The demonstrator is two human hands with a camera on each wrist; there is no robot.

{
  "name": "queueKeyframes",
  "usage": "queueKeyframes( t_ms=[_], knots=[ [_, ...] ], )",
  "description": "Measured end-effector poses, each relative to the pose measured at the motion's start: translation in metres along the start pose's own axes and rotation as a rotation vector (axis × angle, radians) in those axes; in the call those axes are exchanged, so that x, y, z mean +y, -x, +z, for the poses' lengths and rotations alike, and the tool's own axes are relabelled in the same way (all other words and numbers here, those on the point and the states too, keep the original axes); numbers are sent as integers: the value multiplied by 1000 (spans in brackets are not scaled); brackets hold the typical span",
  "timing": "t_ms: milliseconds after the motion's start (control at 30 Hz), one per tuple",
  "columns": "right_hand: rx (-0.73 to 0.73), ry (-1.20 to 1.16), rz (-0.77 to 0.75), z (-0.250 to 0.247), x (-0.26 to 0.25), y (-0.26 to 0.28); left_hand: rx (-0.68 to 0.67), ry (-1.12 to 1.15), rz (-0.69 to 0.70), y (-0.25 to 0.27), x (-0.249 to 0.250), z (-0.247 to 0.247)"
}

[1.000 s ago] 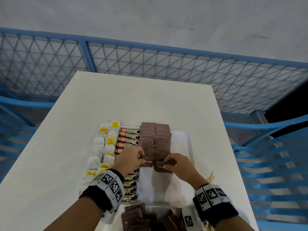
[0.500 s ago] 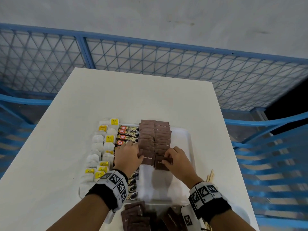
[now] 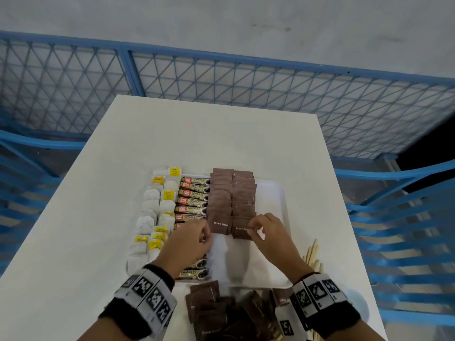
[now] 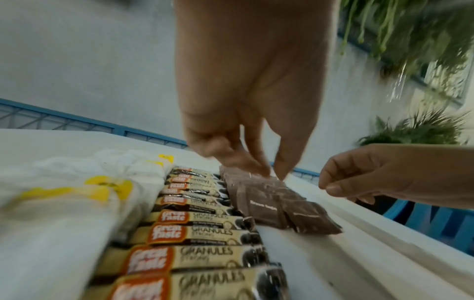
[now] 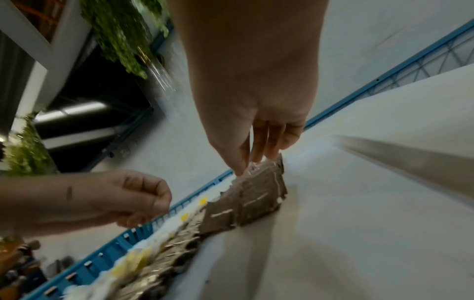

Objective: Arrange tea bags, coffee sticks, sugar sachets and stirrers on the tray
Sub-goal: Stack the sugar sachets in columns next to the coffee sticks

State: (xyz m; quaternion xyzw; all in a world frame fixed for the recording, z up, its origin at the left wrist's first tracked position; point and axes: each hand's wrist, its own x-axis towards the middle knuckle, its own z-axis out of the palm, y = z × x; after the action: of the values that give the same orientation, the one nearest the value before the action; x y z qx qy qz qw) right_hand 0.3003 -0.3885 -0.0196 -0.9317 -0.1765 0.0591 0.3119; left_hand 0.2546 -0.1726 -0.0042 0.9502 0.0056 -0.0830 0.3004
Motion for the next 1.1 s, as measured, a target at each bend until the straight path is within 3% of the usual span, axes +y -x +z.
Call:
queueKeyframes(
  t_ms=[100,233,467,600,700,933,1100],
  knots=[
    [-169,-12,2,-6,-9,27,-190,46,94,32,1,5],
    [-402,60,-31,-4,-16,70,-333,-66,138,72,2,17],
    [-599,346,-132,8,-26,114,-383,-260,110,97,5,30],
    [-609,457,-145,14,-29,121,-367,-403,94,104,13,38],
    [-607,449,-138,15,-32,120,-378,-387,61,108,14,44],
    [-554,350,-179,12,-39,116,-404,-172,-56,115,14,47],
    [-515,171,-183,5,-34,112,-394,138,-117,116,-4,38]
  ],
)
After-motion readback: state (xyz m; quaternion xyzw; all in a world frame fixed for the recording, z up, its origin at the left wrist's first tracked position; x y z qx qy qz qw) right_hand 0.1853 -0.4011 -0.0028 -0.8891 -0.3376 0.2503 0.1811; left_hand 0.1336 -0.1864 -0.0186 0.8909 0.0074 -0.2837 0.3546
